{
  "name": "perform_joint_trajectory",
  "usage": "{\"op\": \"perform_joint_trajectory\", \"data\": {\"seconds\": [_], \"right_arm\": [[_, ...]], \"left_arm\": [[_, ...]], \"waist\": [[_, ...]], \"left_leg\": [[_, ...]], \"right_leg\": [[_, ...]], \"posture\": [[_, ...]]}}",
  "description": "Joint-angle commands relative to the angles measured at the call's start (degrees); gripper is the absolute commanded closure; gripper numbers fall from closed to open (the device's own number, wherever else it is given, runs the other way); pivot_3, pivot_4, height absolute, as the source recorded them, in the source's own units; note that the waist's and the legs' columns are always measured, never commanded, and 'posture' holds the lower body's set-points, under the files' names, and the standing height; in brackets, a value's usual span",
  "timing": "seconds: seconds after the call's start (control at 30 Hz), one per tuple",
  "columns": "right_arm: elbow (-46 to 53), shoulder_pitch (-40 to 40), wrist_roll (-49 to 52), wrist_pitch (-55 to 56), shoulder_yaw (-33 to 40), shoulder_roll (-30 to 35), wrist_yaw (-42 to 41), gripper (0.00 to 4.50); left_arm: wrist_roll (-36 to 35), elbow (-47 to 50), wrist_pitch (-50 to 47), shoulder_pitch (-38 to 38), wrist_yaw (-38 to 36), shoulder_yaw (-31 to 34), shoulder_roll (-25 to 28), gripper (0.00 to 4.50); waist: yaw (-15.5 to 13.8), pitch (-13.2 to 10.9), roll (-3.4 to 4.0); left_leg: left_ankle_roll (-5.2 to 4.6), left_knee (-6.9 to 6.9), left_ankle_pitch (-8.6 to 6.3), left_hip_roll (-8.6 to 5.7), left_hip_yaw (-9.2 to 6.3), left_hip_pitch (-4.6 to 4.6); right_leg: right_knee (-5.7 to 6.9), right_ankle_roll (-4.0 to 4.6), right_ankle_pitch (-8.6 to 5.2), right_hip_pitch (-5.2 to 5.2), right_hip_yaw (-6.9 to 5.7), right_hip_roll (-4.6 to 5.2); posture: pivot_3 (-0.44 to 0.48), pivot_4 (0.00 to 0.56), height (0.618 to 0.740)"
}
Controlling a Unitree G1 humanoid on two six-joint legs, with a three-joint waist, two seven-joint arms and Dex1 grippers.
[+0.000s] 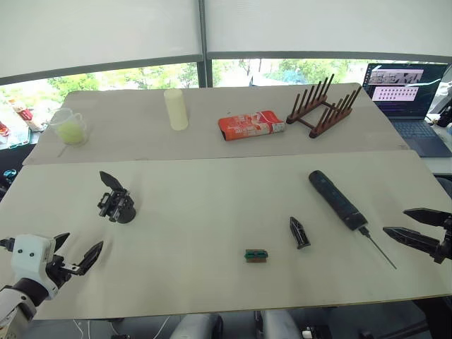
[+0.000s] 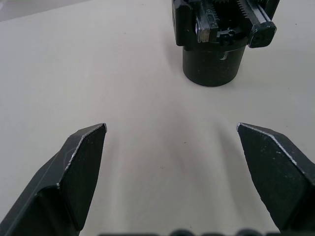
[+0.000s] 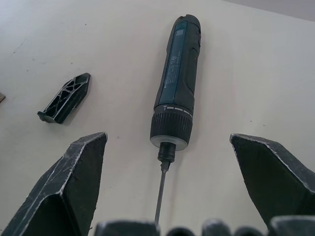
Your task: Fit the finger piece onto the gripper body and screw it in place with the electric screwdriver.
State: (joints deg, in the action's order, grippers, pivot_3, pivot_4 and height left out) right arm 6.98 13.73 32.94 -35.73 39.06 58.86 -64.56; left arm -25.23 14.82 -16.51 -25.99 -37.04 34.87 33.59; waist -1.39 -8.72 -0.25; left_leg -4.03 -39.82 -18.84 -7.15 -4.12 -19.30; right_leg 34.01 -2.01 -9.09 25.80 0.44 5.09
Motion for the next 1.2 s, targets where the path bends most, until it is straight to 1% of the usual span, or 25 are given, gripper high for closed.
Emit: {"op": "perform_joint_trajectory", "data": {"seconds": [0.03,0.1,0.13,0.17,0.27,0.33,0.43,0.6,0.67,0.77,0.87,1.03,1.07,1.13,1.17,1.2], "right_arm": [[4.4,-5.4,2.7,-0.8,-1.6,0.6,1.4,0.07],[10.4,-12.9,6.0,-2.2,-7.1,1.0,3.0,0.07],[12.2,-15.4,6.9,-2.9,-9.2,0.9,3.3,0.07],[13.4,-17.3,7.3,-3.4,-11.1,0.5,3.7,0.07],[16.9,-23.1,9.9,-5.6,-17.0,-0.7,4.5,0.07],[18.2,-26.5,11.0,-6.1,-20.2,-1.9,5.3,0.07],[19.9,-30.3,12.5,-6.7,-23.7,-3.8,5.8,0.07],[21.6,-31.9,13.3,-5.8,-26.9,-5.4,5.4,0.07],[22.0,-32.6,13.3,-5.5,-28.2,-6.4,5.9,0.07],[22.1,-33.2,13.1,-5.5,-28.9,-7.6,6.7,0.07],[23.0,-32.1,13.0,-5.7,-28.8,-7.7,6.9,0.07],[24.4,-30.7,13.5,-6.0,-28.7,-8.1,8.2,0.07],[24.6,-30.4,13.5,-6.0,-28.7,-8.1,8.4,0.0],[24.8,-30.1,13.6,-6.0,-28.7,-8.1,8.7,0.0],[24.9,-30.0,13.7,-6.0,-28.7,-8.2,8.9,0.0],[24.8,-29.8,13.5,-5.8,-28.8,-8.2,9.0,0.0]], "left_arm": [[0.3,2.2,1.3,0.7,0.8,-1.6,-1.4,0.0],[1.5,2.6,1.7,2.2,2.7,-4.2,-3.5,0.0],[2.0,2.7,1.9,2.7,3.4,-5.0,-4.2,0.0],[2.4,2.7,2.2,3.1,3.9,-5.4,-4.8,0.0],[3.4,2.0,3.1,4.6,5.6,-6.8,-6.4,0.0],[4.1,1.5,3.7,5.6,6.3,-7.7,-7.1,0.0],[5.9,0.2,5.1,7.3,7.4,-9.4,-7.9,0.0],[7.6,-3.8,7.1,11.8,8.7,-11.1,-8.3,0.0],[8.5,-7.8,7.9,15.5,9.6,-11.9,-8.3,0.0],[9.4,-12.5,10.3,19.4,8.0,-14.2,-8.1,0.0],[8.8,-15.0,9.9,22.7,9.4,-14.6,-9.1,0.0],[11.9,-17.1,13.6,23.7,9.6,-17.4,-9.6,0.0],[12.0,-17.1,14.2,23.7,10.0,-17.5,-9.9,0.53],[12.3,-16.0,14.6,23.4,11.0,-17.9,-10.7,1.3],[12.2,-14.3,13.8,23.2,11.9,-18.3,-11.4,1.79],[12.4,-11.4,12.7,22.6,12.6,-19.5,-12.2,2.12]], "waist": [[0.0,0.0,0.0],[0.8,0.0,0.18],[0.9,0.0,0.26],[0.8,0.0,0.24],[0.4,0.0,-0.27],[0.2,0.0,-0.32],[-0.2,0.0,-0.31],[-0.9,0.0,-0.32],[-1.0,0.0,-0.31],[-1.0,0.0,-0.31],[-0.9,0.0,-0.31],[-0.9,0.0,-0.29],[-0.9,0.0,-0.28],[-1.0,0.0,-0.28],[-1.0,0.0,-0.28],[-1.1,0.0,-0.29]], "left_leg": [[0.0,0.0,0.0,0.0,0.0,0.0],[0.0,-0.01,0.0,-0.01,0.08,0.02],[-0.01,-0.01,0.0,-0.01,0.19,0.03],[-0.01,-0.01,0.0,0.0,0.24,0.04],[0.16,0.01,-0.03,0.27,0.16,-0.01],[0.17,-0.01,-0.06,0.28,0.09,-0.05],[0.08,-0.04,-0.11,0.09,0.11,-0.19],[-0.01,-0.15,-0.17,0.0,0.11,-0.25],[0.0,-0.18,-0.16,0.02,0.11,-0.25],[0.08,-0.25,-0.12,0.03,0.11,-0.26],[0.08,-0.36,-0.11,0.03,0.11,-0.25],[0.08,-0.37,-0.11,0.04,0.12,-0.24],[0.08,-0.38,-0.11,0.04,0.12,-0.24],[0.08,-0.39,-0.11,0.04,0.11,-0.24],[0.08,-0.39,-0.11,0.03,0.11,-0.24],[0.08,-0.4,-0.11,0.03,0.11,-0.24]], "right_leg": [[0.0,0.0,0.0,0.0,0.0,0.0],[0.0,0.0,0.01,0.0,0.03,0.01],[0.01,0.0,0.02,0.0,0.11,0.06],[0.03,-0.01,0.01,0.01,0.15,0.06],[0.05,0.03,0.03,0.16,-0.02,-0.04],[0.02,0.08,0.06,0.26,-0.36,-0.04],[-0.03,0.09,0.06,0.35,-0.46,0.11],[-0.04,0.08,0.06,0.35,-0.64,0.16],[-0.01,0.13,0.09,0.35,-0.86,0.19],[0.02,0.29,0.2,0.35,-1.01,0.2],[0.05,0.32,0.23,0.32,-1.0,0.2],[0.07,0.33,0.24,0.35,-1.02,0.19],[0.07,0.33,0.24,0.35,-1.02,0.2],[0.07,0.33,0.24,0.33,-1.02,0.21],[0.06,0.33,0.24,0.32,-1.03,0.2],[0.06,0.33,0.24,0.3,-1.03,0.2]], "posture": [[0.0,0.15,0.74],[0.0,0.15,0.74],[0.0,0.15,0.74],[0.0,0.15,0.74],[0.0,0.15,0.74],[0.0,0.15,0.74],[0.0,0.15,0.74],[0.0,0.15,0.74],[0.0,0.15,0.74],[0.0,0.15,0.74],[0.0,0.15,0.74],[0.0,0.15,0.74],[0.0,0.15,0.74],[0.0,0.15,0.74],[0.0,0.15,0.74],[0.0,0.15,0.74]]}}
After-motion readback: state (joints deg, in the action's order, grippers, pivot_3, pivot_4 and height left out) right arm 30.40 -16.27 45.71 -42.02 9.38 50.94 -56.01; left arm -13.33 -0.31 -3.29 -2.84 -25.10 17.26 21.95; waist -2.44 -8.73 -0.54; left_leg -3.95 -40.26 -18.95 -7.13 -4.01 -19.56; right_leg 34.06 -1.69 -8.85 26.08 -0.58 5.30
